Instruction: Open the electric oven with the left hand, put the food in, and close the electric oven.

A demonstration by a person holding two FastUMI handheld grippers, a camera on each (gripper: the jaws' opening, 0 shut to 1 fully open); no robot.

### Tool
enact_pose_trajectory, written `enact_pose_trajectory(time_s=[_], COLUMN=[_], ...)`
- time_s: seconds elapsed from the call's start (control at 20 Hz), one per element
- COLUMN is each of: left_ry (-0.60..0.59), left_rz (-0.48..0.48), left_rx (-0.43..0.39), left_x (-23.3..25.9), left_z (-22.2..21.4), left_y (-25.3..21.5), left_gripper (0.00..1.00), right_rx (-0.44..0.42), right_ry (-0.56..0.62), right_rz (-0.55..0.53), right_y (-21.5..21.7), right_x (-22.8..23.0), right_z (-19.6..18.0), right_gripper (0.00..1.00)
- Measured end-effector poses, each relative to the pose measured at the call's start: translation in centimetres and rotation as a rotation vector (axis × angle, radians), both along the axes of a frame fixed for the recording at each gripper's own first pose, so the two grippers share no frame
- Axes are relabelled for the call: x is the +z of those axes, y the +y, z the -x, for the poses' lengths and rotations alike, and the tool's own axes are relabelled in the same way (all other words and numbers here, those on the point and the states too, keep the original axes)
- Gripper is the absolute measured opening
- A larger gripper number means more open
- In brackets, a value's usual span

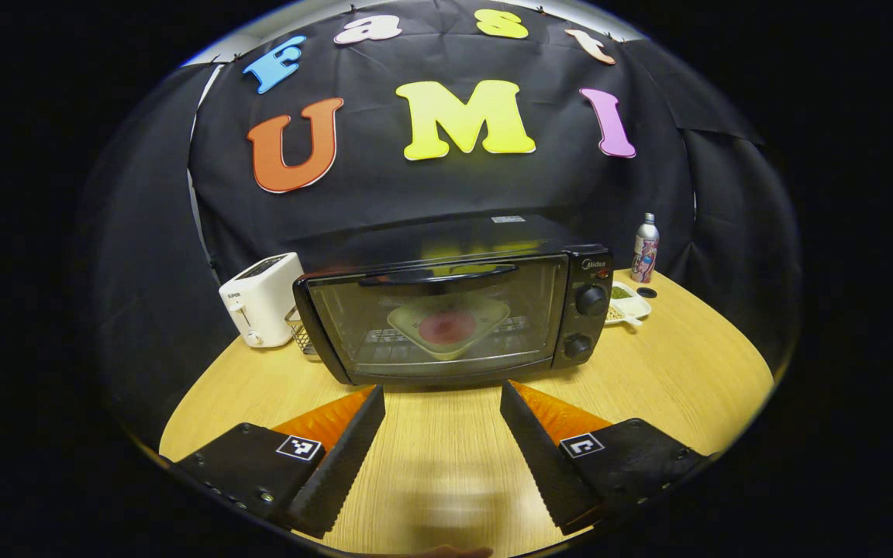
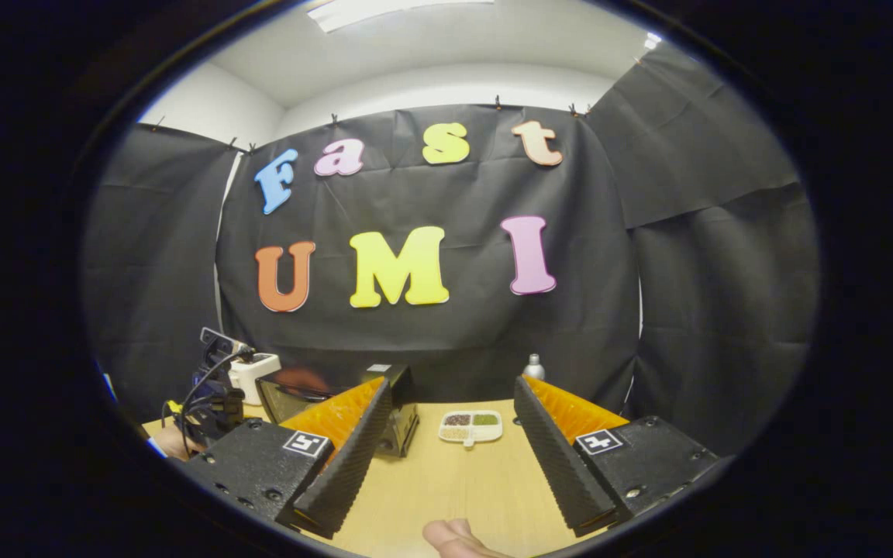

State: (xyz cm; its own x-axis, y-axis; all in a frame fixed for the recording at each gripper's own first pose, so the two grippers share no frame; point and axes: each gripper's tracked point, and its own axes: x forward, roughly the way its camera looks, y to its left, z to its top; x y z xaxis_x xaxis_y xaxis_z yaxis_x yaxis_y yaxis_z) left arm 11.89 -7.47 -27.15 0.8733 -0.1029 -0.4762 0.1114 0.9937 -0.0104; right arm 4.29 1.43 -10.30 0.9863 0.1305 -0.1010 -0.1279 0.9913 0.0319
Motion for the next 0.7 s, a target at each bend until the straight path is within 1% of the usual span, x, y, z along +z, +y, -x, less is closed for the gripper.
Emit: enact_pose_trajectory(time_s=[0.15,0.35,0.5,0.7], left_ry=[-0.031,-0.112,-0.198,-0.314], left_rz=[0.0,0.038,0.046,0.062], left_rx=[-0.006,-0.015,0.008,0.029], left_x=[1.4,5.0,9.1,15.5], left_z=[1.4,3.6,5.7,9.8], left_y=[-0.1,-0.3,0.4,1.5], left_gripper=[0.96,0.95,0.95,0.95], right_rx=[-0.007,-0.02,-0.04,-0.051], right_ry=[0.005,-0.014,-0.039,-0.054], right_rz=[0.001,0.0,-0.012,-0.012], right_y=[-0.2,-0.4,-0.7,-0.6], right_x=[0.2,1.4,2.3,3.3], right_z=[0.9,3.3,4.9,7.3], right_gripper=[0.96,0.96,0.96,0.96])
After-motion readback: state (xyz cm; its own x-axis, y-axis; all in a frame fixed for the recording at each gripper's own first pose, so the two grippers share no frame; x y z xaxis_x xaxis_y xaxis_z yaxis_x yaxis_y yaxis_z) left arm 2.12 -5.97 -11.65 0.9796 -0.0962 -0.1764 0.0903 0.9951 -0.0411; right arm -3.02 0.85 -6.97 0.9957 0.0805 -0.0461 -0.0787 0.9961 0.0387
